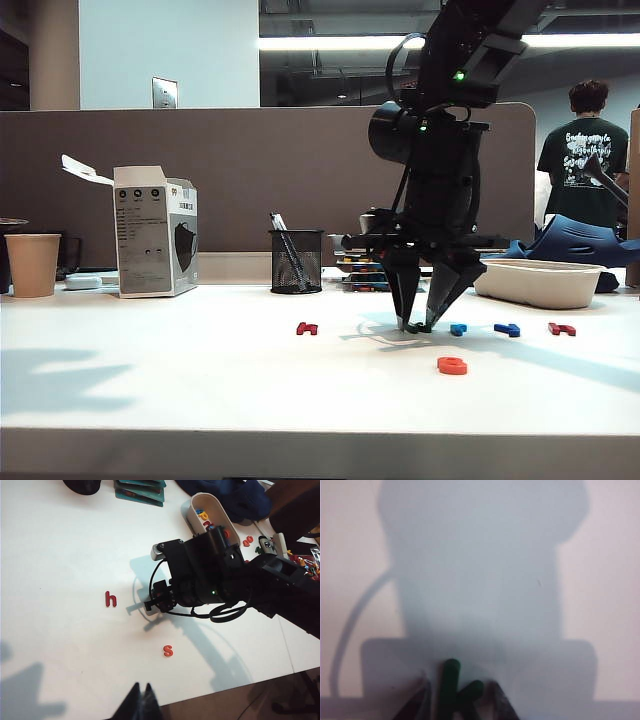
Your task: Select the appropriate letters from the row of letter magnets placed on the table to arrange into the word "sky".
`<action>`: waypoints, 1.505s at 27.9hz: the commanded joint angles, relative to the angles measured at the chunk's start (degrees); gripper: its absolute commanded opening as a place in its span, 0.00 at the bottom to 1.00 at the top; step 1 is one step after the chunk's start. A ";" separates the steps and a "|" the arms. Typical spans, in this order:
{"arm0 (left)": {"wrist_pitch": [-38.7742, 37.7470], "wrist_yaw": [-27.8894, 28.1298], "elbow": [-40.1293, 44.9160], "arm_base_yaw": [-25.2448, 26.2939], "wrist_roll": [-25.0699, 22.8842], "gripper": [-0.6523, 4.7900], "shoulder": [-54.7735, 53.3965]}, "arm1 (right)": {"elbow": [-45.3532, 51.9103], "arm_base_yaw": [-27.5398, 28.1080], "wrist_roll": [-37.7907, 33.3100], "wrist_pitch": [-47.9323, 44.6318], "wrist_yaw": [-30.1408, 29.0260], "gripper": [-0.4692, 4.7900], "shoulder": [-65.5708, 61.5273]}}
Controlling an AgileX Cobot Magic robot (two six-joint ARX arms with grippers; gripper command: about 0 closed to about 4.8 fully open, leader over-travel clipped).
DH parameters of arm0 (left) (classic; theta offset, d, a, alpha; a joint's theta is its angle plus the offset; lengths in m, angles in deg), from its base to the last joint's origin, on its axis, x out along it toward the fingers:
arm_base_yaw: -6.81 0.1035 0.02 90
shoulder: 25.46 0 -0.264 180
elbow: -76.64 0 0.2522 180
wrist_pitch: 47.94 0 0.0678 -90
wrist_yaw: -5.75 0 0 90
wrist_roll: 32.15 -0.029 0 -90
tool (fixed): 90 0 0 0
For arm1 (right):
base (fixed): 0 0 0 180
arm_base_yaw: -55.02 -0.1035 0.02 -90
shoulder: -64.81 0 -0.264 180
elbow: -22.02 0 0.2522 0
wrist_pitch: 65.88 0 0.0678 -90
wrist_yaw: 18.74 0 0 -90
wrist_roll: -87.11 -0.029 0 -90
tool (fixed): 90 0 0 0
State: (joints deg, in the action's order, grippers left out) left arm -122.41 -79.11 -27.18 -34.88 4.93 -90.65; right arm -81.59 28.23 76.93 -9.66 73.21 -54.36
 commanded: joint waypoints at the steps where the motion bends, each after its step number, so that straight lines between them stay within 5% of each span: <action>1: 0.37 0.15 -0.15 0.02 -0.24 0.11 0.17 | 0.48 -0.44 -0.04 3.45 0.04 0.26 -1.16; 26: 0.37 0.13 -0.15 0.02 -0.24 0.11 0.17 | 0.50 -3.52 -0.31 20.92 -1.97 0.23 -1.09; 42: 0.35 0.13 -0.15 0.02 -0.24 0.11 0.15 | 7.63 0.17 -0.26 22.18 -0.15 0.23 2.99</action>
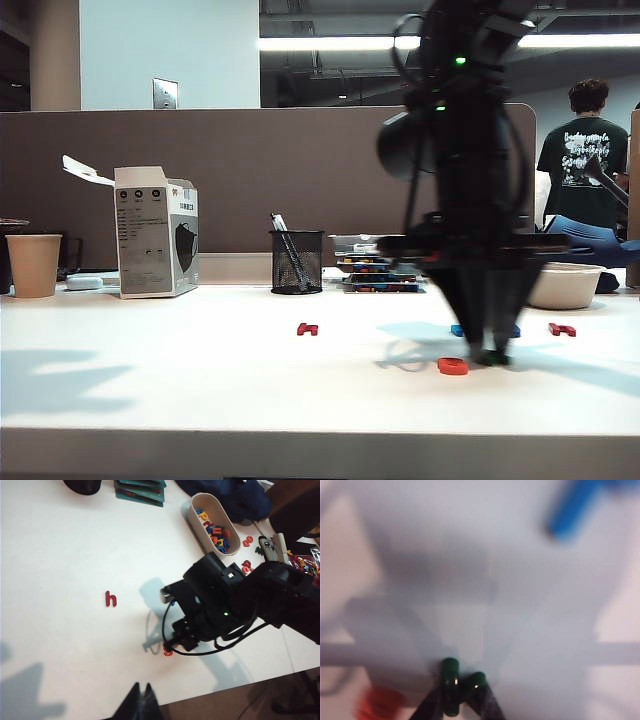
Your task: Select the appropriate letters from the row of letter magnets placed on the table to arrange into the word "sky".
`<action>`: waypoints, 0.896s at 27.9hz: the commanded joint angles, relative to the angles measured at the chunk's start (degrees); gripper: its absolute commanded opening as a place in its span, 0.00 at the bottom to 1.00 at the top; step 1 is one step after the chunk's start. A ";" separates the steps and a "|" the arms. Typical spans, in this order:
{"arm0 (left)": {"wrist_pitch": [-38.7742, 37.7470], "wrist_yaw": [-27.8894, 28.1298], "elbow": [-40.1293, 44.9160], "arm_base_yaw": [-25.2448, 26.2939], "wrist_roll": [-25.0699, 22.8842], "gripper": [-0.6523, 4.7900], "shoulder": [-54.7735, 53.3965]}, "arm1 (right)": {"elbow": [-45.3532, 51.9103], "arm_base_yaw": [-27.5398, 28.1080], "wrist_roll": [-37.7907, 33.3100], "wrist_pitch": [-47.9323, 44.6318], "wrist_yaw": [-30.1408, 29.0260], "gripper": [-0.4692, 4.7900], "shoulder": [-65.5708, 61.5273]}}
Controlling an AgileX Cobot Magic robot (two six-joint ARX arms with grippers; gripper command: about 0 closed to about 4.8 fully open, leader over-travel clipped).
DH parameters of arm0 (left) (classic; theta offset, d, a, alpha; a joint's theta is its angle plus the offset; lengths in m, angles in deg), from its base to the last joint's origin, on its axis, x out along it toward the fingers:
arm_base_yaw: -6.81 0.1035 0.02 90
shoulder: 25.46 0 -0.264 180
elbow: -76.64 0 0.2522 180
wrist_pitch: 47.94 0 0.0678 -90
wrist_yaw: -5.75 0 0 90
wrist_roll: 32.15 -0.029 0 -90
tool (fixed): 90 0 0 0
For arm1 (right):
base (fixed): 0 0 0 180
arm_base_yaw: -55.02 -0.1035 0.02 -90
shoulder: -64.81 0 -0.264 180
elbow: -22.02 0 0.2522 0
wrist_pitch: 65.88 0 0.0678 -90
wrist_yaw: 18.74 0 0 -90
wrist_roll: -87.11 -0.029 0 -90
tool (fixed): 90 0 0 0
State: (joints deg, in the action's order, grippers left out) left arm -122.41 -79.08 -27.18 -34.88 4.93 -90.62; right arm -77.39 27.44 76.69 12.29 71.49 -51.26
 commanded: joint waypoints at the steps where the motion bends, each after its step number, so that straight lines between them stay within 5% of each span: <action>1: 0.35 0.13 -0.15 0.02 -0.24 0.11 0.13 | 4.35 1.14 -0.04 -0.22 1.57 0.23 0.57; 21: 0.37 0.13 -0.15 0.02 -0.24 0.11 0.13 | 8.33 1.42 -5.03 -5.90 -5.25 0.26 4.31; 25: 0.37 0.11 -0.15 0.02 -0.24 0.11 0.15 | 8.33 1.49 -5.01 -4.87 -4.42 0.36 4.81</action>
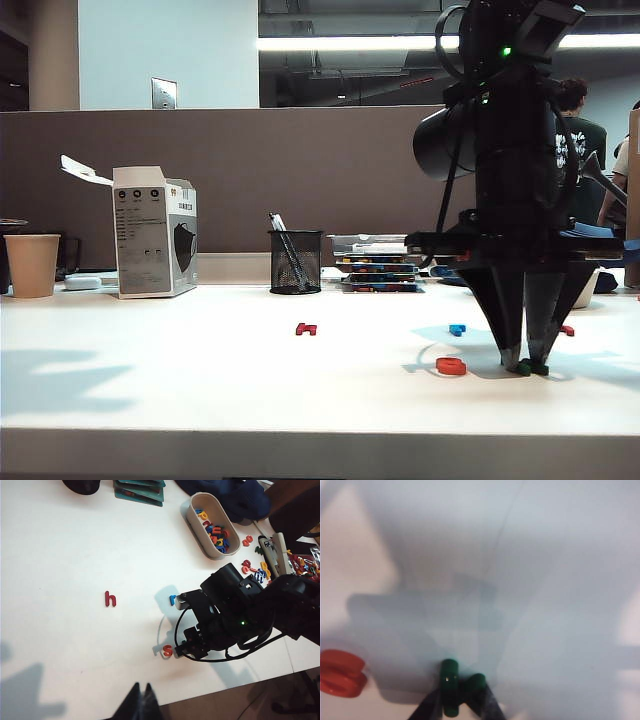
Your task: Select the appropriate letters from the row of letter magnets placed on the table to arrange into the word "sky".
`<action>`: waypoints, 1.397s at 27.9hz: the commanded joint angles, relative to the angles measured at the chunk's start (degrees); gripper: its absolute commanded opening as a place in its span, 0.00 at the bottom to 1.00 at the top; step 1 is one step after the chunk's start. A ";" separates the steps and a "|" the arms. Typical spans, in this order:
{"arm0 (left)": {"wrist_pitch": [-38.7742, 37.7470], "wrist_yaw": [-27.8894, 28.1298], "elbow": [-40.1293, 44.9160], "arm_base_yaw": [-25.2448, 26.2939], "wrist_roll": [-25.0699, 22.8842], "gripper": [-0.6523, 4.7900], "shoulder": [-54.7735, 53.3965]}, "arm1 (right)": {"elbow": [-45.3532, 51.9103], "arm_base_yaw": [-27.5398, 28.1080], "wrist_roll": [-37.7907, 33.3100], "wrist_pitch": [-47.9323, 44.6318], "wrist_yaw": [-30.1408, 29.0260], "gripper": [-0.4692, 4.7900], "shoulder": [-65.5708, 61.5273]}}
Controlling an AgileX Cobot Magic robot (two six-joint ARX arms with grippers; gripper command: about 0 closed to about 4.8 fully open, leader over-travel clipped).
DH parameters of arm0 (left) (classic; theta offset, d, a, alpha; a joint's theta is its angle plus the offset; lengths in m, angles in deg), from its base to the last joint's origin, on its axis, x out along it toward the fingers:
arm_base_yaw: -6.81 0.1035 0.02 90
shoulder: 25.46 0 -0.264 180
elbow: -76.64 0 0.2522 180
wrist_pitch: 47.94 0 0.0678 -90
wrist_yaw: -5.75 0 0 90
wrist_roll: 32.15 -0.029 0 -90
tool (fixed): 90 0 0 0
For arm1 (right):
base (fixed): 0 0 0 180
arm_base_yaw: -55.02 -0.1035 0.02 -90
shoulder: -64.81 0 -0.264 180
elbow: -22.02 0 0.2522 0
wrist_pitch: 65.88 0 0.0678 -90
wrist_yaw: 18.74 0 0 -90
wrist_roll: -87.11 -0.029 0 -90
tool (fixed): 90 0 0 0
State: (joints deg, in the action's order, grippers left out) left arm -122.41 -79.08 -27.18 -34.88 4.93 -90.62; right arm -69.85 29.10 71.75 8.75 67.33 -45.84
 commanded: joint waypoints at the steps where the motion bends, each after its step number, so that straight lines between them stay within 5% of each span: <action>1: 0.37 0.09 -0.15 0.02 -0.24 0.11 0.15 | 0.79 -0.17 -0.04 -1.29 0.13 0.38 -0.28; 12: 0.35 0.11 -0.15 0.02 -0.24 0.11 0.15 | 0.74 -0.11 0.28 -0.04 1.86 0.40 7.98; 16: 0.37 0.13 -0.15 0.02 -0.24 0.11 0.15 | 0.74 -0.02 2.80 -4.90 7.41 0.40 10.38; 26: 0.37 0.11 -0.15 0.02 -0.24 0.11 0.13 | -0.35 5.11 23.47 -16.74 2.91 0.40 9.86; 32: 0.37 0.09 -0.15 0.02 -0.24 0.11 0.13 | -0.35 10.58 35.78 -17.79 -4.70 0.39 8.76; 39: 0.37 0.07 -0.15 0.02 -0.24 0.11 0.13 | -0.37 13.11 47.84 -18.03 -6.78 0.39 7.89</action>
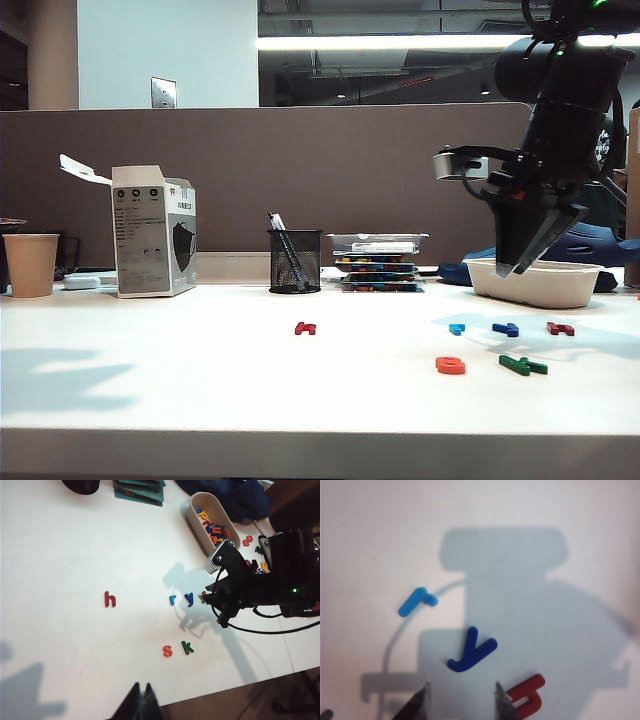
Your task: Select the appropriate letters from the row of letter magnets placed on the table to arrange into the word "sky".
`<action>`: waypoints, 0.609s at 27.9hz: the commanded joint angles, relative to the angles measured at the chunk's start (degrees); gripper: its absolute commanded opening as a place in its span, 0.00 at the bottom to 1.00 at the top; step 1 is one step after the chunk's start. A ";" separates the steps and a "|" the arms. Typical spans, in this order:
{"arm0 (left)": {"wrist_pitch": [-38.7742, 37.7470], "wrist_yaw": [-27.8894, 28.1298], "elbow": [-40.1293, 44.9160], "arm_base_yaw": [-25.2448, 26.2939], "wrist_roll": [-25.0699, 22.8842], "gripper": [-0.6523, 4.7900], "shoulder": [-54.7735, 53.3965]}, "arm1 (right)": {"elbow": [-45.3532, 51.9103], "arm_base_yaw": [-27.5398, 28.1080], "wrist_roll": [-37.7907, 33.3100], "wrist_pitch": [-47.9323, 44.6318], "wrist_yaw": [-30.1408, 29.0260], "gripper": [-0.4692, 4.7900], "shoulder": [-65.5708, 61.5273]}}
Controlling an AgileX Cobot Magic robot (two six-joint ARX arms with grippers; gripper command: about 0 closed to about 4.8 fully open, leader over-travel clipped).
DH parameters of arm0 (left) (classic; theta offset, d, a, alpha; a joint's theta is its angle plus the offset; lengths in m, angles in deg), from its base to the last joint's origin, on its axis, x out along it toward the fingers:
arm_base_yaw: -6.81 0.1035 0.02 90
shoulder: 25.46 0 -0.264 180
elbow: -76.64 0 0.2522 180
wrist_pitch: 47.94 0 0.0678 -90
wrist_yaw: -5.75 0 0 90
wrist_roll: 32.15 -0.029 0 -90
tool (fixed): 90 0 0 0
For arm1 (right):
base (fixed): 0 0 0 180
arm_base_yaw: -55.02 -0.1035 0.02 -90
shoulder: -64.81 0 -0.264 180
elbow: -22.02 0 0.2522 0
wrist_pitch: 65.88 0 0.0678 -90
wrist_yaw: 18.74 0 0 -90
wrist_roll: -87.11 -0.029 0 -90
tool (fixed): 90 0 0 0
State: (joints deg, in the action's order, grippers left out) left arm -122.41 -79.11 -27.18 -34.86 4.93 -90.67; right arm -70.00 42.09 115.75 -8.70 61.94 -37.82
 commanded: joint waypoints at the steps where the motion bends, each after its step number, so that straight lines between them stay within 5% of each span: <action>1: 0.35 0.15 -0.15 0.00 -0.24 0.11 0.17 | -0.22 0.11 5.40 -0.70 -1.38 0.39 -0.44; 17: 0.35 0.13 -0.15 0.00 -0.24 0.11 0.17 | -0.96 0.07 6.21 -3.41 -3.02 0.37 -6.40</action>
State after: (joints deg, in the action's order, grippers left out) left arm -122.41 -79.11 -27.18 -34.86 4.93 -90.62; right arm -70.13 42.13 121.70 -11.32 59.23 -44.03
